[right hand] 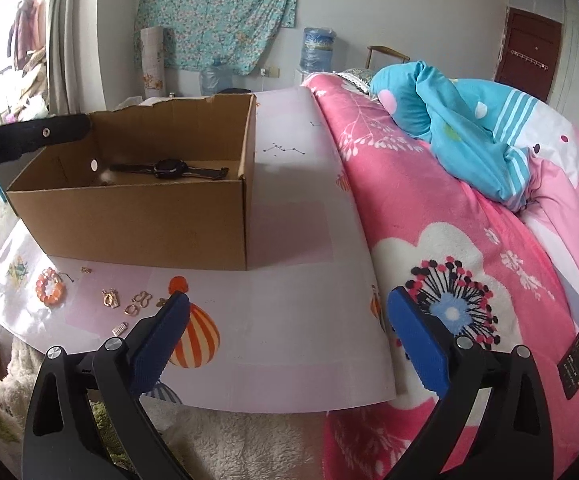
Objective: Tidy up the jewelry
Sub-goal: 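Move both tools back over the table toward the gold charms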
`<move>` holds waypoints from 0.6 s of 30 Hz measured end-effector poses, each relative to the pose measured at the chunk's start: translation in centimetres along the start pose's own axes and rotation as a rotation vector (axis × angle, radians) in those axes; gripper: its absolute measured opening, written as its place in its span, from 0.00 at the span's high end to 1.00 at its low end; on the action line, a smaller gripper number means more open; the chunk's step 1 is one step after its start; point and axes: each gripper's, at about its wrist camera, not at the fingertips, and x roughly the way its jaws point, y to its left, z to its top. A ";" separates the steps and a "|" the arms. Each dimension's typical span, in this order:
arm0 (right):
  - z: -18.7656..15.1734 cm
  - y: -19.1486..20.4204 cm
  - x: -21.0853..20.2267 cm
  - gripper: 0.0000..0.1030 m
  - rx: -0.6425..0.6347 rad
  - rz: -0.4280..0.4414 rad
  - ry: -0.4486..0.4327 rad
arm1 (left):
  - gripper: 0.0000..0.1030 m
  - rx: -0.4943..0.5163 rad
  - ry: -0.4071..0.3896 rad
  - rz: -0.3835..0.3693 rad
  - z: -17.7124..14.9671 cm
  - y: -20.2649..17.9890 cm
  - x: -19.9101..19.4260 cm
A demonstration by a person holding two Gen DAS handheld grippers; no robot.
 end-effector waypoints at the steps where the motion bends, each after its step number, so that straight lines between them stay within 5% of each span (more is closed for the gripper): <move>1: 0.0 0.2 -0.2 0.07 0.000 0.008 -0.008 | 0.40 0.000 -0.001 -0.002 0.0 0.2 -0.1; 18: 0.3 2.6 -1.1 0.07 0.082 0.207 -0.090 | 0.39 -0.032 -0.035 -0.015 -2.7 3.0 -3.4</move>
